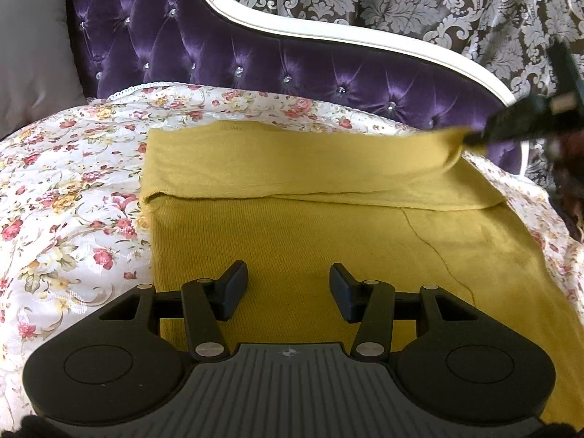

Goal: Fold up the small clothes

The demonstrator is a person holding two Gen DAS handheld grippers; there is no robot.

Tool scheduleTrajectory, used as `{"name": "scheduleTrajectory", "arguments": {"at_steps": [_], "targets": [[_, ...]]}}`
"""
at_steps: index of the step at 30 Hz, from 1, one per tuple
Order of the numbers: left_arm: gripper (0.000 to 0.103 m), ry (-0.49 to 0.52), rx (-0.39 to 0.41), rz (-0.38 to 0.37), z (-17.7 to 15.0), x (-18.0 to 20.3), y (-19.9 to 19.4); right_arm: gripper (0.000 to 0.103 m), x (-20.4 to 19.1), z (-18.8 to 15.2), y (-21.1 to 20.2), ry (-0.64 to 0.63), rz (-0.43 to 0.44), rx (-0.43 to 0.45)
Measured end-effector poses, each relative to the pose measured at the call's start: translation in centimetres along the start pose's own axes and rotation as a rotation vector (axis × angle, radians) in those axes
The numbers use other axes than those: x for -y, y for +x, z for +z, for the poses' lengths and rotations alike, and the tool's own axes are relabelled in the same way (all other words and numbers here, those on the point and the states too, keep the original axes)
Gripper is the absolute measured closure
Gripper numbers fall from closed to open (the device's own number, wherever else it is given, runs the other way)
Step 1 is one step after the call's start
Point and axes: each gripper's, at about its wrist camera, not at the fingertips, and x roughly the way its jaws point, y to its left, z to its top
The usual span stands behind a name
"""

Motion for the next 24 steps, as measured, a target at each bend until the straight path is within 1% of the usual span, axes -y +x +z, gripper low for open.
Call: {"name": "scheduleTrajectory", "arguments": {"at_steps": [2,7,9,11,13,16,17,19,20,21,22,24], "targets": [[0.055,0.004,0.0,0.003,0.0,0.0,0.0,0.093,0.1,-0.9,1.1,-0.004,-0.01,-0.02],[0.055,0.023,-0.003,0.018,0.0,0.3,0.1,0.093,0.7,-1.8,2.0,0.008,-0.032,-0.022],[0.054,0.028,-0.004,0.023,0.0,0.4,0.1,0.093,0.7,-2.5,2.2,-0.014,-0.061,-0.027],[0.054,0.033,-0.004,0.026,0.0,0.5,0.1,0.093,0.4,-3.1,2.2,-0.035,-0.082,-0.01],[0.054,0.031,-0.005,0.025,0.0,0.5,0.1,0.093,0.1,-3.2,1.1,-0.054,-0.087,0.056],[0.054,0.042,-0.006,0.032,0.0,0.7,0.1,0.093,-0.6,-3.5,-1.0,-0.126,-0.094,0.207],[0.053,0.046,-0.006,0.035,0.0,0.8,0.2,0.093,-0.5,-3.5,-0.7,-0.141,-0.093,0.196],[0.051,0.054,-0.008,0.037,0.0,0.9,0.2,0.093,-0.2,-3.5,1.5,-0.161,-0.107,0.058],[0.05,0.058,-0.01,0.036,0.0,1.0,0.2,0.088,-0.1,-3.8,2.1,-0.166,-0.13,0.039],[0.05,0.059,-0.011,0.036,0.0,1.0,0.2,0.083,0.1,-3.9,2.2,-0.158,-0.141,0.036],[0.05,0.058,-0.011,0.036,0.0,0.9,0.2,0.077,0.3,-3.8,2.0,-0.129,-0.134,0.04],[0.05,0.055,-0.012,0.036,0.1,1.0,0.1,0.073,0.4,-3.6,0.8,-0.071,-0.118,0.091]]}}
